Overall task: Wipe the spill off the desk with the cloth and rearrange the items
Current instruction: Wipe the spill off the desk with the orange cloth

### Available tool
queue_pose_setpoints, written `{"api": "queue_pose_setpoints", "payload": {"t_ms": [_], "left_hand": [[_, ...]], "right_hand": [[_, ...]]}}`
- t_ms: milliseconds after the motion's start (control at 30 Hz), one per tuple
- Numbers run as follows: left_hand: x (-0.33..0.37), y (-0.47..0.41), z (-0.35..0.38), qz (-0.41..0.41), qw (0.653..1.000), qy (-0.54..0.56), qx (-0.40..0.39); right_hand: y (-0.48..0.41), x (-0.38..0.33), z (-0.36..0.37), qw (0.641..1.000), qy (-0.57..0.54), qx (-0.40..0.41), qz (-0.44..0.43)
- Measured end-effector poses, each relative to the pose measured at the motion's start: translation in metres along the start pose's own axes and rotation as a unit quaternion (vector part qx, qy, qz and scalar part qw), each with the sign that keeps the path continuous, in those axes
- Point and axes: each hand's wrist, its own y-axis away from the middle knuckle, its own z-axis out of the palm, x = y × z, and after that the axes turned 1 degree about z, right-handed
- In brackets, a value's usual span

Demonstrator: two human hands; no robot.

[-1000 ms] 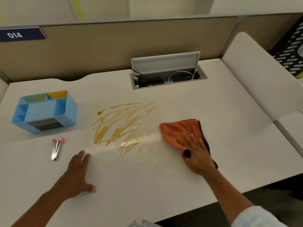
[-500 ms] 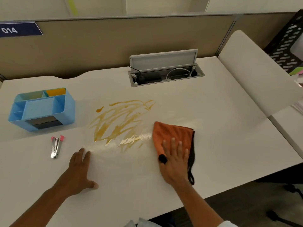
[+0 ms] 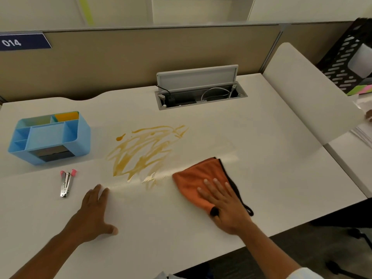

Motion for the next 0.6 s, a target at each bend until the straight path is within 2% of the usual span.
{"api": "queue_pose_setpoints", "payload": {"t_ms": [167, 267, 400, 600], "left_hand": [[0.009, -0.001, -0.006, -0.005, 1.000, 0.005, 0.006], [0.014, 0.001, -0.005, -0.003, 1.000, 0.000, 0.007], [0.016, 0.004, -0.005, -0.006, 1.000, -0.003, 0.016], [0.017, 0.005, -0.004, -0.002, 1.000, 0.004, 0.018]], "right_hand": [[-0.004, 0.059, -0.022, 0.985, 0.012, 0.014, 0.173], [0.008, 0.065, -0.012, 0.970, 0.005, 0.031, 0.242], [0.019, 0.031, 0.012, 0.944, -0.035, 0.048, 0.324], [-0.002, -0.044, 0.030, 0.930, -0.058, 0.034, 0.362]]}}
